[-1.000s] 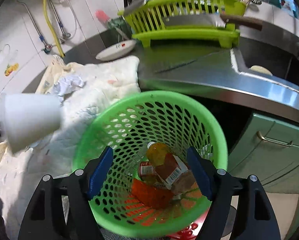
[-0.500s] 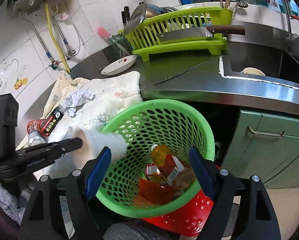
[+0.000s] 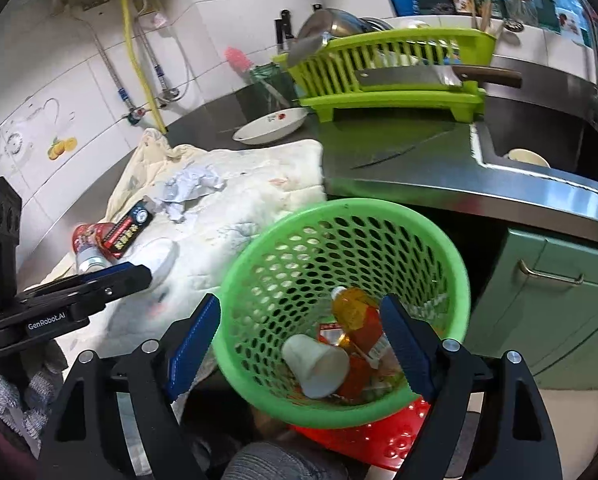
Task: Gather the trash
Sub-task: 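Carry the paper cup over the green basket and release it with the left tool, then grasp the clear plastic cup with the left tool while the right tool returns to the pile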
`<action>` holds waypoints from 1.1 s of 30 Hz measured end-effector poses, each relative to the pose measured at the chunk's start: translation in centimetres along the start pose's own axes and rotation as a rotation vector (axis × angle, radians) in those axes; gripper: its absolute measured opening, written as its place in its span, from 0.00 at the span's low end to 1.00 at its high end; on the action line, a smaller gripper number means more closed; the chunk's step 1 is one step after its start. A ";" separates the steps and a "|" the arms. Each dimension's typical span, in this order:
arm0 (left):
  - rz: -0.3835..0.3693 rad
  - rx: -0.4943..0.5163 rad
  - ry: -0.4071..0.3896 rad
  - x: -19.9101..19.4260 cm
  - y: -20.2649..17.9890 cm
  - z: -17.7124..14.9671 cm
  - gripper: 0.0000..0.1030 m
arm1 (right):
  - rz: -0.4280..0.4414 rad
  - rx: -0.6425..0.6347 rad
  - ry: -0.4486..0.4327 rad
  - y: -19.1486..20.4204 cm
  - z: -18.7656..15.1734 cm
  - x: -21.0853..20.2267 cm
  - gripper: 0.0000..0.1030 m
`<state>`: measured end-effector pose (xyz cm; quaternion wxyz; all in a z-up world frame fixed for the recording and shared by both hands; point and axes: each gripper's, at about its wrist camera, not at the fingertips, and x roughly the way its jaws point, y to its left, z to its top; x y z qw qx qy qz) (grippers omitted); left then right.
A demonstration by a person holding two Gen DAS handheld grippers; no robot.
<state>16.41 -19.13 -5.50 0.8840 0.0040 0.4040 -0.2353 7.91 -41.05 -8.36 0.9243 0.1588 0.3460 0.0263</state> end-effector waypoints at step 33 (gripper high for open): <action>0.303 -0.120 -0.014 -6.9 20.1 -3.5 0.80 | 0.170 -0.178 0.057 12.6 1.2 4.1 0.79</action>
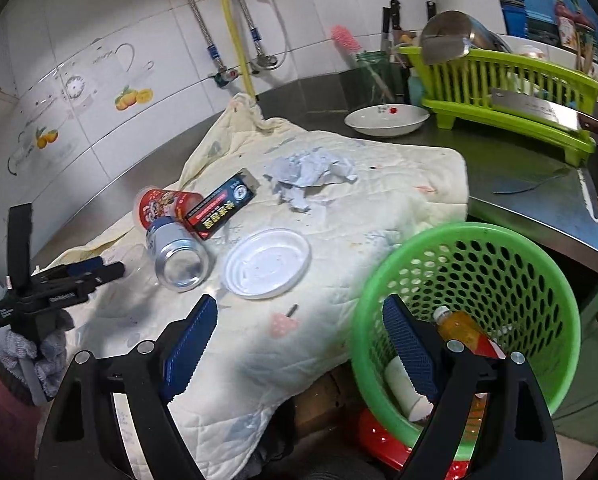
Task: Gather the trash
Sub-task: 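Grasp the clear plastic cup with the left tool while the right tool returns to the pile, then grasp the blue-and-white milk beer can with the right tool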
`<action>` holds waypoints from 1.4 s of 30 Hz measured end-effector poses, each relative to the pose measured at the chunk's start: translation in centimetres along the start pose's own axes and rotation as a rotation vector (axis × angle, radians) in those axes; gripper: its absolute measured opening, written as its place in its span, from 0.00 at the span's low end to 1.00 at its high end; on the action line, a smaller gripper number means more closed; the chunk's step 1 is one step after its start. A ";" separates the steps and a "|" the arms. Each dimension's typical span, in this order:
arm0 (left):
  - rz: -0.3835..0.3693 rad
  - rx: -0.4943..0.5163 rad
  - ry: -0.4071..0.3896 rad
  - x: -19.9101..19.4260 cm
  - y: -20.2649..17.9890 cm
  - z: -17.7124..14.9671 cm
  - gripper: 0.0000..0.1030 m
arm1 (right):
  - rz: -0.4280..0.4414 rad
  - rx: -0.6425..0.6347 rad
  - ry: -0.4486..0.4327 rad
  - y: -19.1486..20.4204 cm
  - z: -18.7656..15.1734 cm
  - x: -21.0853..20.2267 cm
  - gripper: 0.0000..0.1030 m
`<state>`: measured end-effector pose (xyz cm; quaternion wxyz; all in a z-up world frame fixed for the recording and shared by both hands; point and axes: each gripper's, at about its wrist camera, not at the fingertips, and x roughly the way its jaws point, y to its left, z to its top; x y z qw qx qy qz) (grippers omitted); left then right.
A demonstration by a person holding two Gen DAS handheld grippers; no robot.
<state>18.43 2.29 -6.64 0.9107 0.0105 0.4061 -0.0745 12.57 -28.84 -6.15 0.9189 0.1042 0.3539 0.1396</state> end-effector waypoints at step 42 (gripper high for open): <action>0.022 -0.034 -0.037 -1.8 5.2 -0.7 0.57 | 0.120 -0.398 0.182 13.2 4.9 11.0 0.79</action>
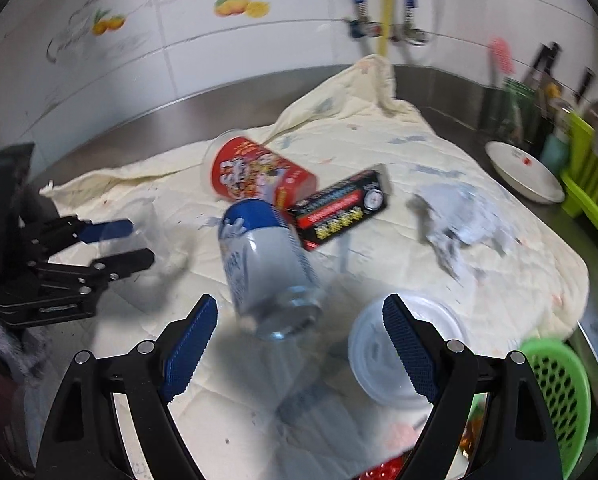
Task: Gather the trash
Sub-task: 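Grasp the blue-and-white milk beer can with the right tool, then carry the blue can into the green basket and open the right tool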
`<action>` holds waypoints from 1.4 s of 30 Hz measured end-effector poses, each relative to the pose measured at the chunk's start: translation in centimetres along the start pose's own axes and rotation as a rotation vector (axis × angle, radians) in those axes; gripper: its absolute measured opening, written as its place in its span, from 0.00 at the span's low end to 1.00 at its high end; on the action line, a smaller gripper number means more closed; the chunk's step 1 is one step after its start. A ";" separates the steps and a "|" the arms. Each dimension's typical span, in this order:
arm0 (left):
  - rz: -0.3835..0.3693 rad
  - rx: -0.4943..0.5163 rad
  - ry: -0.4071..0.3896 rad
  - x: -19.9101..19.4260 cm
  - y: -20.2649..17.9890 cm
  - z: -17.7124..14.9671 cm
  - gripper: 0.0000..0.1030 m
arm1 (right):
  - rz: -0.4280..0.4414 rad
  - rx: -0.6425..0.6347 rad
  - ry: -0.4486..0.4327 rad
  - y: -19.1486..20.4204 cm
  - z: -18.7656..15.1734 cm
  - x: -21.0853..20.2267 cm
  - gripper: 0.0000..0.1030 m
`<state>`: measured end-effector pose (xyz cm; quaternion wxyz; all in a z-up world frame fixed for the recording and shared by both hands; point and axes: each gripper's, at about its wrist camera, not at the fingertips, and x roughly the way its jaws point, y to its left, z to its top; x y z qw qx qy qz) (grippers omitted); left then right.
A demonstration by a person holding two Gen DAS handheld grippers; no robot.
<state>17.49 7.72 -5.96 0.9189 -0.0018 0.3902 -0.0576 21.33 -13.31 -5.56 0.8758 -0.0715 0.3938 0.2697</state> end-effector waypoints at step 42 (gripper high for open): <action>-0.016 0.007 -0.049 -2.6 -1.0 -0.1 0.57 | 0.032 -0.023 0.030 2.1 0.5 1.2 0.63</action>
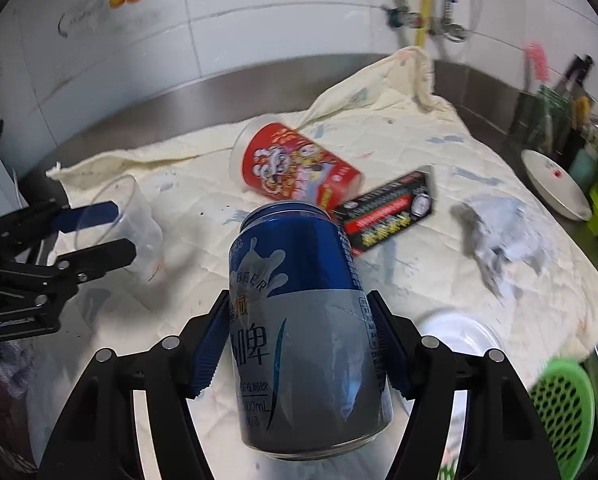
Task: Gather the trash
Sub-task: 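Carry the blue can into the green basket and open the right tool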
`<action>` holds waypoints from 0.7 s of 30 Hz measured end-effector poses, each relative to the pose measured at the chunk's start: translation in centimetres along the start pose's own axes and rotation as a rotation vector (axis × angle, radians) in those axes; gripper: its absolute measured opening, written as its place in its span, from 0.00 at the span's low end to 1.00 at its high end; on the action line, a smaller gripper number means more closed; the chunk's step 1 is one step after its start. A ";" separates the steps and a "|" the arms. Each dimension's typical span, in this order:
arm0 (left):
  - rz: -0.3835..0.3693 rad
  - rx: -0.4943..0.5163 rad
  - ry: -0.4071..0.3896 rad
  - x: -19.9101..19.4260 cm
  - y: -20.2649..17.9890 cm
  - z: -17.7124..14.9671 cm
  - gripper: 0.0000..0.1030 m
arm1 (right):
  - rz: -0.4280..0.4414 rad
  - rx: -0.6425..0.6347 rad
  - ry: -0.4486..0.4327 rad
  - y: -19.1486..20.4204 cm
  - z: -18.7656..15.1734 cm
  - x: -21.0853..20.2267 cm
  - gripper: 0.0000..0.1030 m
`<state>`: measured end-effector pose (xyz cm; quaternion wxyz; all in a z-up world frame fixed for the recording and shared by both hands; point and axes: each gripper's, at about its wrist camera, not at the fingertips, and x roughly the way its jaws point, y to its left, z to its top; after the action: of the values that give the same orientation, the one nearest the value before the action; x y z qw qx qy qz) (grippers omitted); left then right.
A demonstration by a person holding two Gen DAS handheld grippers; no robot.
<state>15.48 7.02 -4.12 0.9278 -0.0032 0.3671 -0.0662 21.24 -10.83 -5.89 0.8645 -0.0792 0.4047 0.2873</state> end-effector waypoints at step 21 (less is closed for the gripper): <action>-0.154 0.135 -0.014 0.5 -11.4 1.3 0.57 | -0.316 0.415 0.023 -19.4 -14.0 -8.9 0.62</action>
<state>15.37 -4.41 -2.92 0.9206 0.0306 0.3541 -0.1619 18.45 -35.82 -10.35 0.8918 0.0346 0.4473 0.0587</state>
